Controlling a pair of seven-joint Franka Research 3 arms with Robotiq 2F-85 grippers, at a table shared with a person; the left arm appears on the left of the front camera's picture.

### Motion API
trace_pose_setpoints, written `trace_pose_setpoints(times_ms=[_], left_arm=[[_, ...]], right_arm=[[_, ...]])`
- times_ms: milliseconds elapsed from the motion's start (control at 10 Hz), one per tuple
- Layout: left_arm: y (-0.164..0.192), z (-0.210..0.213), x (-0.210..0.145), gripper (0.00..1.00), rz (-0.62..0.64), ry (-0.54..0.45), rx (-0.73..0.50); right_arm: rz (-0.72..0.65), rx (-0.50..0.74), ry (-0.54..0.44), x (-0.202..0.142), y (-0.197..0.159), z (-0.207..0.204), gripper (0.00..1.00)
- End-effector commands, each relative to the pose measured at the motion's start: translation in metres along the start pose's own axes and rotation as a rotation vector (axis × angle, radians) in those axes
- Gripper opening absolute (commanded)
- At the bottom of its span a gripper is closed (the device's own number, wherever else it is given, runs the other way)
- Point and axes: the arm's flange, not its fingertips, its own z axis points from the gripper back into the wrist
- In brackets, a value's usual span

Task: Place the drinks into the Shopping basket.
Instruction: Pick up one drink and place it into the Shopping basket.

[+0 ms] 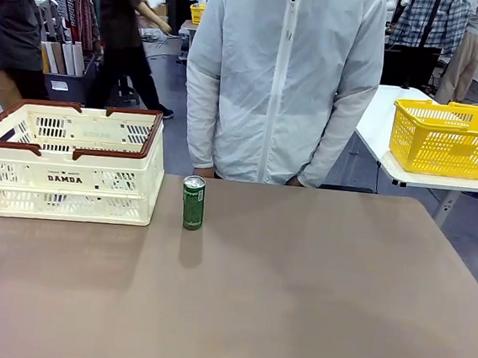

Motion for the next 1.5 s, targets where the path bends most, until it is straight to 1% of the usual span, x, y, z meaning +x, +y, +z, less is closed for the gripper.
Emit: trace_pose_setpoints(times_ms=[0, 200, 300, 400, 500, 600, 700, 800, 900, 1000, 1200, 1300, 1400], left_arm=[[0.000, 0.000, -0.003, 1.00, 0.010, 0.004, 0.011], [0.000, 0.000, 0.000, 1.00, 0.000, 0.001, 0.001], [-0.040, -0.033, 0.010, 1.00, 0.009, -0.024, 0.088], [-0.089, -0.091, 0.021, 1.00, 0.017, -0.005, 0.265], [-0.125, -0.146, 0.031, 1.00, 0.008, 0.013, 0.408], [-0.149, -0.198, 0.042, 1.00, 0.022, 0.021, 0.555], [-0.163, -0.243, 0.053, 1.00, 0.033, 0.002, 0.681], [-0.173, -0.294, 0.060, 1.00, 0.036, -0.041, 0.816], [-0.177, -0.336, 0.065, 1.00, 0.032, -0.056, 0.914], [-0.179, -0.377, 0.065, 1.00, 0.001, -0.097, 1.005], [-0.188, -0.458, 0.064, 1.00, -0.126, -0.089, 1.127], [-0.186, -0.486, 0.075, 1.00, -0.124, -0.114, 1.183], [-0.180, -0.507, 0.092, 1.00, -0.092, -0.147, 1.233]], right_arm=[[-0.017, -0.006, 0.012, -0.001, 0.006, 0.005, 1.00], [-0.017, -0.006, 0.012, -0.001, 0.006, 0.005, 1.00], [-0.017, -0.006, 0.012, -0.001, 0.006, 0.005, 1.00], [-0.017, -0.006, 0.012, -0.001, 0.006, 0.005, 1.00], [-0.017, -0.006, 0.012, -0.001, 0.006, 0.005, 1.00], [-0.017, -0.006, 0.012, -0.001, 0.006, 0.005, 1.00], [-0.017, -0.006, 0.012, -0.001, 0.006, 0.005, 1.00], [-0.017, -0.006, 0.012, -0.001, 0.006, 0.005, 1.00], [-0.017, -0.006, 0.012, -0.001, 0.006, 0.005, 1.00], [-0.017, -0.006, 0.012, -0.001, 0.006, 0.005, 1.00], [-0.017, -0.006, 0.012, -0.001, 0.006, 0.005, 1.00], [-0.017, -0.006, 0.012, -0.001, 0.006, 0.005, 1.00], [-0.017, -0.006, 0.012, -0.001, 0.006, 0.005, 1.00]])
